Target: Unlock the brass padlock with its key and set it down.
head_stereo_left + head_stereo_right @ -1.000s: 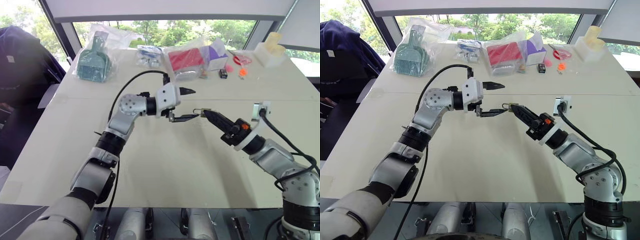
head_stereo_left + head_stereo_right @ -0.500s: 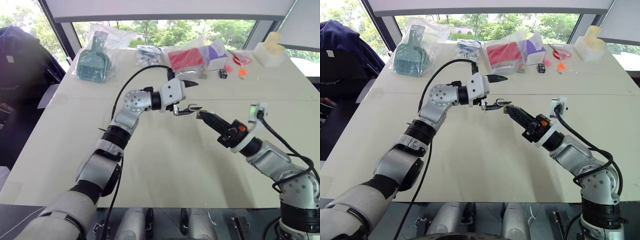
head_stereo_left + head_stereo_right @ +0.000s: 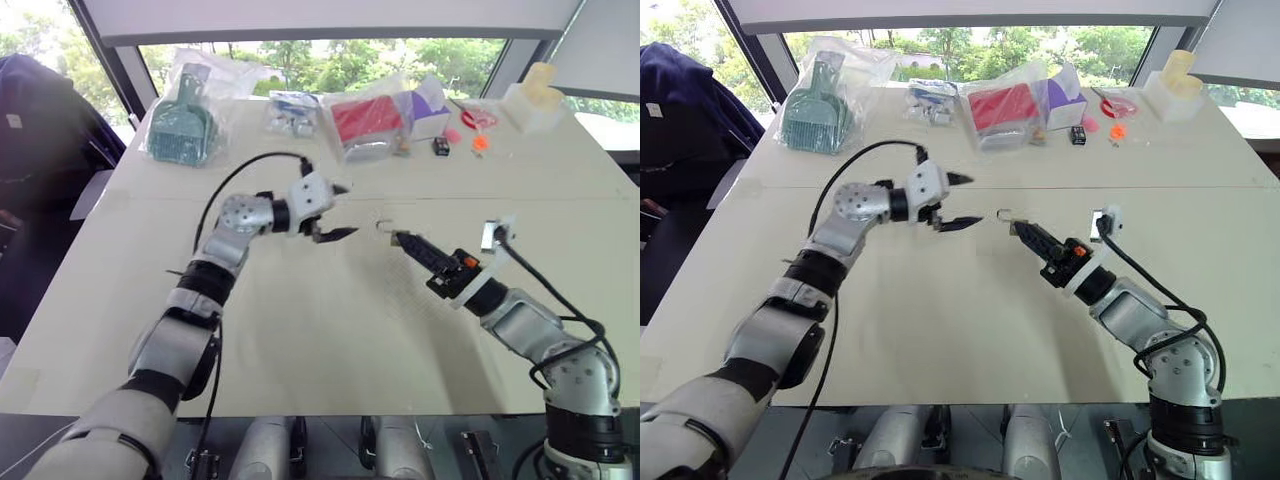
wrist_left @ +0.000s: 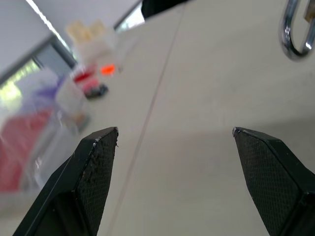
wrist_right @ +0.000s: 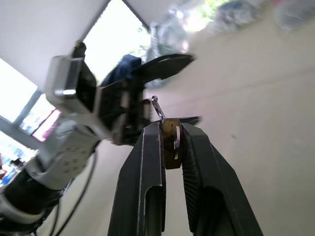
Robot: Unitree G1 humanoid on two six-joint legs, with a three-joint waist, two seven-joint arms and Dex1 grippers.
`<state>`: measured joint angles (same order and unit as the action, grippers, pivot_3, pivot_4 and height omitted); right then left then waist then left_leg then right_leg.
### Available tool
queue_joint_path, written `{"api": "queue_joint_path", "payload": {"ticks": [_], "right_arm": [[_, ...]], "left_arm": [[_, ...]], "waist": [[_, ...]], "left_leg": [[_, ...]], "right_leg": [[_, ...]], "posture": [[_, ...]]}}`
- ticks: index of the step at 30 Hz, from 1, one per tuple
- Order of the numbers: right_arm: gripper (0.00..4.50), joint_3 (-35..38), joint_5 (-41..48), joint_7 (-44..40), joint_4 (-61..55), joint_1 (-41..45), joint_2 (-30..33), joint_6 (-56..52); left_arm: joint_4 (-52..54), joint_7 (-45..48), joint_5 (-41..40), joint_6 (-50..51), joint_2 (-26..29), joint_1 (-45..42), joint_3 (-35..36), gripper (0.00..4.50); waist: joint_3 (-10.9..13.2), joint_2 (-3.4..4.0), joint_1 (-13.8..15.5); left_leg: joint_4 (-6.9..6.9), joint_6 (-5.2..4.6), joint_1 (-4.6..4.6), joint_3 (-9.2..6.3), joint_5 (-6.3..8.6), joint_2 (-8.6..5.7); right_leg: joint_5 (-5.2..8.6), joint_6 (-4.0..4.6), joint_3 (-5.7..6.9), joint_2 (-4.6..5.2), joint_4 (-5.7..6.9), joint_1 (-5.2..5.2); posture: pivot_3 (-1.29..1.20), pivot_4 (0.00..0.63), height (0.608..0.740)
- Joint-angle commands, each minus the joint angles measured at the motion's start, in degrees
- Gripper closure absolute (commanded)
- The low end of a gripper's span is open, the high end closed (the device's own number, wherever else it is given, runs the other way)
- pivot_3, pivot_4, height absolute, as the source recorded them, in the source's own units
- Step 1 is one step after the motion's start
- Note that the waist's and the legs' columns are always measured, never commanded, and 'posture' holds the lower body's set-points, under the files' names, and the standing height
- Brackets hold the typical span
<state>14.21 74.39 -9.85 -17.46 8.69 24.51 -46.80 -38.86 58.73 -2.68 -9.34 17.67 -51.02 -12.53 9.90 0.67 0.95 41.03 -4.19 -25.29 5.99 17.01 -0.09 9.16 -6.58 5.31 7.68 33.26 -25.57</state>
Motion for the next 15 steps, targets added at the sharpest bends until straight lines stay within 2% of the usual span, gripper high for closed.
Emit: {"api": "queue_joint_path", "payload": {"ticks": [1, 5, 10, 15], "right_arm": [[4.5, -0.1, 0.7, 3.3, 2.5, 1.4, -1.0, -2.0], [4.5, -0.5, -0.6, 4.7, 7.9, 4.6, -1.3, -4.2], [4.5, -1.3, -3.5, 4.6, 13.2, 8.3, -0.5, -7.2], [2.21, -1.7, -6.5, 1.6, 13.4, 9.4, 1.9, -10.2]], "left_arm": [[14.9, 6.2, -7.8, 12.6, 2.8, 4.4, 2.0, 0.65], [30.4, 8.0, -12.8, 25.8, 7.6, 11.9, 2.4, 0.65], [39.3, 4.4, -14.5, 33.1, 9.7, 17.0, 3.4, 0.65], [40.2, 1.5, -14.5, 34.7, 9.7, 19.2, 4.3, 0.63]], "waist": [[0.0, 0.01, -0.3], [0.0, 0.02, -0.4], [0.0, 0.04, -0.5], [0.0, 0.04, -0.3]], "left_leg": [[0.0, 0.02, -0.02, 0.0, -0.01, 0.0], [0.01, 0.37, -0.04, 0.0, -0.21, -0.03], [-0.01, 0.11, 0.03, -0.04, -0.06, -0.01], [-0.01, 0.13, 0.03, -0.04, -0.07, -0.02]], "right_leg": [[0.0, 0.0, 0.0, 0.0, 0.02, -0.02], [0.02, 0.04, -0.02, 0.03, -0.03, 0.0], [0.11, 0.18, -0.02, -0.01, 0.01, 0.04], [0.1, 0.17, -0.02, -0.03, 0.05, 0.04]], "posture": [[0.0, 0.15, 0.735], [0.0, 0.15, 0.735], [0.0, 0.15, 0.735], [0.0, 0.15, 0.735]]}}
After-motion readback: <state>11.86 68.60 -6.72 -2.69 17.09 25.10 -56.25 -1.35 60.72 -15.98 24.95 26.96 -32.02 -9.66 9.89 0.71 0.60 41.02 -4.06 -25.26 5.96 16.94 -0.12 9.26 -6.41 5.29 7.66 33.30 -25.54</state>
